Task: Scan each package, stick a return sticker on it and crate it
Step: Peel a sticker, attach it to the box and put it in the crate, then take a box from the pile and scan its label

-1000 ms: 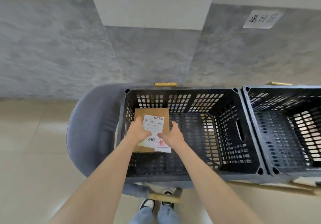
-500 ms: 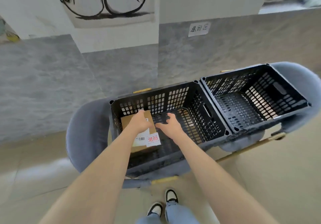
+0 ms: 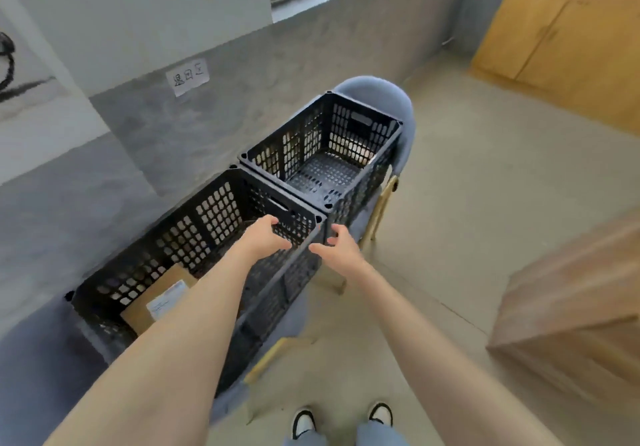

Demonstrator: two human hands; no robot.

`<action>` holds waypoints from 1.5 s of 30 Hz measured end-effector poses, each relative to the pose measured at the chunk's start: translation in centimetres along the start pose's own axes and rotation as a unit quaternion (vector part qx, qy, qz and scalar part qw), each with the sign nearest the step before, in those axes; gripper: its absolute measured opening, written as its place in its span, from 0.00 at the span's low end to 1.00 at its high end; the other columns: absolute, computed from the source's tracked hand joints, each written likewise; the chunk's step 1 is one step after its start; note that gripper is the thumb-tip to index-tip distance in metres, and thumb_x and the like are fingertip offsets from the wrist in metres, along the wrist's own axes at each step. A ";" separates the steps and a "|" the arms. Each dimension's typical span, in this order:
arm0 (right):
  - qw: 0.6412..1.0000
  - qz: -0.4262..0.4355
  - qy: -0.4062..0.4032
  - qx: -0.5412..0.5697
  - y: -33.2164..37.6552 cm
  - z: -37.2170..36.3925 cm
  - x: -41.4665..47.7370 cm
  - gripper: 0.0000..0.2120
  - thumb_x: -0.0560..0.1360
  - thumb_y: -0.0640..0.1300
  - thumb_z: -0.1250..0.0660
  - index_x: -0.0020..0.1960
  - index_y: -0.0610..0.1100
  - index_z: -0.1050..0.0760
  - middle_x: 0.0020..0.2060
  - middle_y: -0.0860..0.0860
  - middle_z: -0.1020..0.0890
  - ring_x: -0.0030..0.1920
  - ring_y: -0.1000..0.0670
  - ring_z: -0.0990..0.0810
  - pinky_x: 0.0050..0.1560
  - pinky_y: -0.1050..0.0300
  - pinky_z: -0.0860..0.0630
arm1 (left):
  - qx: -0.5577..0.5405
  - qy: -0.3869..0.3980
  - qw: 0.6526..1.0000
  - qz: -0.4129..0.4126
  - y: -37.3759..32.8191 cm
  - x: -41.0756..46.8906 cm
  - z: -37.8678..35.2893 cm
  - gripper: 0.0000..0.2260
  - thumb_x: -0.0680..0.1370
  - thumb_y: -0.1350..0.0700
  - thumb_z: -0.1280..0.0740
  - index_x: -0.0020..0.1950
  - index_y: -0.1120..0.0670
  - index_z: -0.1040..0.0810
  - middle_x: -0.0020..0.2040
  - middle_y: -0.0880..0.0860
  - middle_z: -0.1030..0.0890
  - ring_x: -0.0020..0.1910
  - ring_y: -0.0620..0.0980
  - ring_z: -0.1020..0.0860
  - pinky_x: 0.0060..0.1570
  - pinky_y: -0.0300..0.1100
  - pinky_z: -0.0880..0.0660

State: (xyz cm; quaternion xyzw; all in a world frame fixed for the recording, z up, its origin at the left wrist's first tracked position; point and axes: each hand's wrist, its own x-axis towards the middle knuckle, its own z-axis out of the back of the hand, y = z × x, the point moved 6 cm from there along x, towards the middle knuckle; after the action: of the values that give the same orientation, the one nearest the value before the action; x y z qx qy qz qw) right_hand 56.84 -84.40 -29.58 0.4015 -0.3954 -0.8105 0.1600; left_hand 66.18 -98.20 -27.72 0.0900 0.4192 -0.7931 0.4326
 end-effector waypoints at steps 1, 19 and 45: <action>1.000 -0.005 -0.022 0.022 -1.0 2.1 -0.5 0.37 0.75 0.47 0.31 0.76 0.44 0.48 0.71 0.43 0.34 0.68 0.46 0.31 0.66 0.49 0.30 | 0.008 0.016 1.000 -0.018 -2.2 0.2 -1.4 0.32 0.74 0.57 0.28 0.74 0.57 0.38 0.73 0.56 0.35 0.72 0.54 0.36 0.65 0.46 0.34; 0.901 -0.102 -0.363 0.215 -28.5 41.3 -21.4 0.35 0.74 0.41 0.30 0.74 0.41 0.45 0.68 0.44 0.30 0.65 0.45 0.28 0.64 0.54 0.31 | 0.148 0.240 0.919 -0.277 -38.7 -15.2 -40.9 0.29 0.74 0.60 0.29 0.72 0.56 0.36 0.70 0.57 0.33 0.67 0.57 0.31 0.67 0.48 0.33; 0.753 -0.225 -0.552 0.279 -52.7 76.0 -36.4 0.37 0.76 0.45 0.32 0.77 0.45 0.50 0.72 0.44 0.34 0.70 0.44 0.32 0.68 0.52 0.34 | 0.227 0.361 0.780 -0.458 -72.1 -24.7 -76.9 0.29 0.77 0.59 0.32 0.75 0.57 0.40 0.72 0.57 0.35 0.69 0.56 0.33 0.64 0.46 0.32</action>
State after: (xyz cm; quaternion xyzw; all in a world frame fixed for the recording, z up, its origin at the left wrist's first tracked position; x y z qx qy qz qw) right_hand 23.65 9.03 -23.28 -0.0110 -0.5220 -0.7572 -0.3924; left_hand 9.39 -6.21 -21.49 0.2624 0.3441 -0.8796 -0.1978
